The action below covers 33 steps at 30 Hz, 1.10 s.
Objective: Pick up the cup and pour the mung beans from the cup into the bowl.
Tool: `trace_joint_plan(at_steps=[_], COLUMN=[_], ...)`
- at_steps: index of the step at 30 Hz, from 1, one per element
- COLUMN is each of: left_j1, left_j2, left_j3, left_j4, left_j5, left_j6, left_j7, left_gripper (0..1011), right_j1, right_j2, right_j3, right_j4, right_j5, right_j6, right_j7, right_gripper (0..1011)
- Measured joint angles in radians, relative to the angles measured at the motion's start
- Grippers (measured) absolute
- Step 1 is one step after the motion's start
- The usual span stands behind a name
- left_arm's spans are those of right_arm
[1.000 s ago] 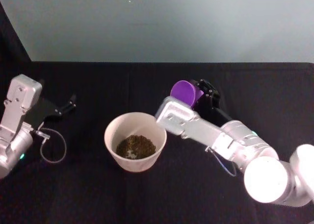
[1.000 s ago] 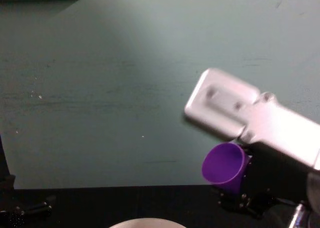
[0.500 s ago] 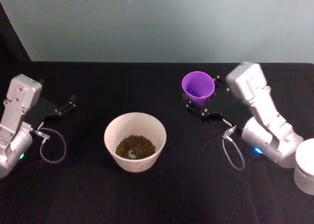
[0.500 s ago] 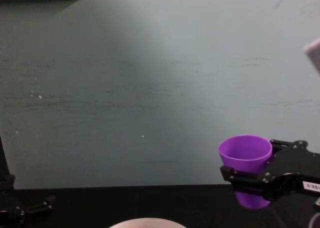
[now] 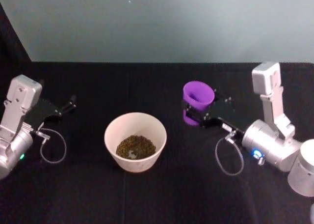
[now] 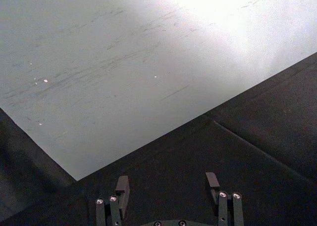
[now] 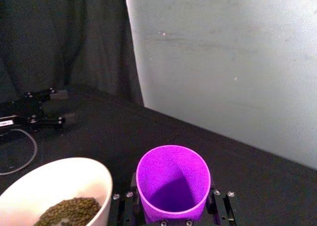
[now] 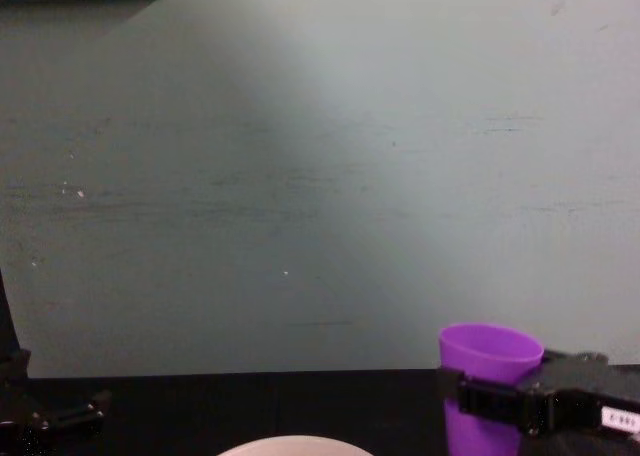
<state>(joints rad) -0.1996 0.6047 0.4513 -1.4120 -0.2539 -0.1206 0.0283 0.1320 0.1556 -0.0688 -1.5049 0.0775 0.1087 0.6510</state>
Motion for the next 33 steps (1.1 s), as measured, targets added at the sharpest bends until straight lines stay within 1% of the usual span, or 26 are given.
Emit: trace_joint_plan(at_steps=[3,7,17,33], left_j1=[0.0,0.0,0.0,0.0], left_j2=[0.0,0.0,0.0,0.0], left_j3=[0.0,0.0,0.0,0.0], left_j4=[0.0,0.0,0.0,0.0], left_j5=[0.0,0.0,0.0,0.0], left_j6=[0.0,0.0,0.0,0.0], left_j7=[0.0,0.0,0.0,0.0], left_gripper=[1000,1000,1000,1000], right_j1=[0.011,0.016,0.026,0.027], right_j2=[-0.002,-0.001,0.013,0.04], right_j3=[-0.012,-0.026,-0.066,-0.1], right_j4=[0.035,0.061,0.101,0.117], right_j5=[0.018,0.025,0.024,0.048], right_j6=[0.006,0.006,-0.018,-0.052], right_j7=[0.007,0.006,-0.011,-0.036], right_gripper=[726,726,726,724])
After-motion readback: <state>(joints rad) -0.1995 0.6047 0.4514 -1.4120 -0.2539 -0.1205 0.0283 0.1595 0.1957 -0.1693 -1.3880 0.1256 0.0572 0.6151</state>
